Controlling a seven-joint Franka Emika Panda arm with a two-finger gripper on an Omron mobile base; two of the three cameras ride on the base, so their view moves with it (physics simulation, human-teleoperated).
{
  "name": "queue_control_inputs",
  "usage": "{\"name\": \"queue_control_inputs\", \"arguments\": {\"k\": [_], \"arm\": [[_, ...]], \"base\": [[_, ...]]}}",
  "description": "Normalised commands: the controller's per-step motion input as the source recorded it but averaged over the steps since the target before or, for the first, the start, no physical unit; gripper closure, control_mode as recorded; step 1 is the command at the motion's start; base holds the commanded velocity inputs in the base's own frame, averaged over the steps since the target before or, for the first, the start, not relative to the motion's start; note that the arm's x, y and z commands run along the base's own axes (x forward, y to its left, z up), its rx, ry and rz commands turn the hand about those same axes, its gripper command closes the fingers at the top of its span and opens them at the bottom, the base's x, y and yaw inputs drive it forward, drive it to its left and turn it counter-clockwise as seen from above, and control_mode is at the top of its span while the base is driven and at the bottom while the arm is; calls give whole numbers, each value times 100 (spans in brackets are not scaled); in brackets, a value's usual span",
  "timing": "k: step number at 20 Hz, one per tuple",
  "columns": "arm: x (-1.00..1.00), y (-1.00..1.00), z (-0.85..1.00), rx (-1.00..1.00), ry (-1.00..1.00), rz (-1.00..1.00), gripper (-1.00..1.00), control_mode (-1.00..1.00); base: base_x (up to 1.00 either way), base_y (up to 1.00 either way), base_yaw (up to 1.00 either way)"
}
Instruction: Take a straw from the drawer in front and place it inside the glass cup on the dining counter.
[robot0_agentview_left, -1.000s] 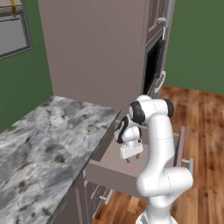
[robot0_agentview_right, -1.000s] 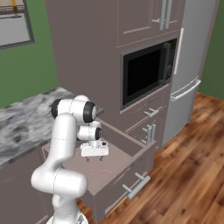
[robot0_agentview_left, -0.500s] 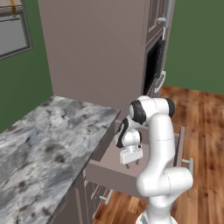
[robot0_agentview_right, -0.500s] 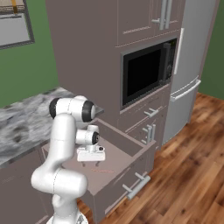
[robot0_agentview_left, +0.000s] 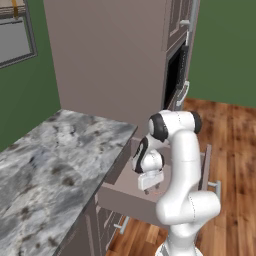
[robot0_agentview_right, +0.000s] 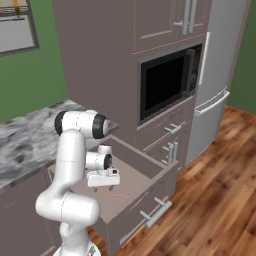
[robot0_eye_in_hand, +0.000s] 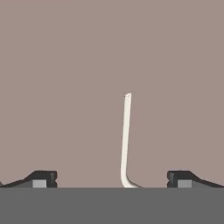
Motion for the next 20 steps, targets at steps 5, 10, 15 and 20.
{"name": "queue_control_inputs", "arguments": {"k": [5, 10, 15, 20], "arm": [[0, 0, -5, 0, -14, 3, -100, -100], [1, 0, -13, 0, -6, 2, -100, -100], [15, 0, -2, 0, -1, 2, -100, -100], [24, 0, 0, 0, 0, 1, -100, -100]], "base": [[0, 0, 0], [0, 0, 0], [0, 0, 0], [0, 0, 0]]}}
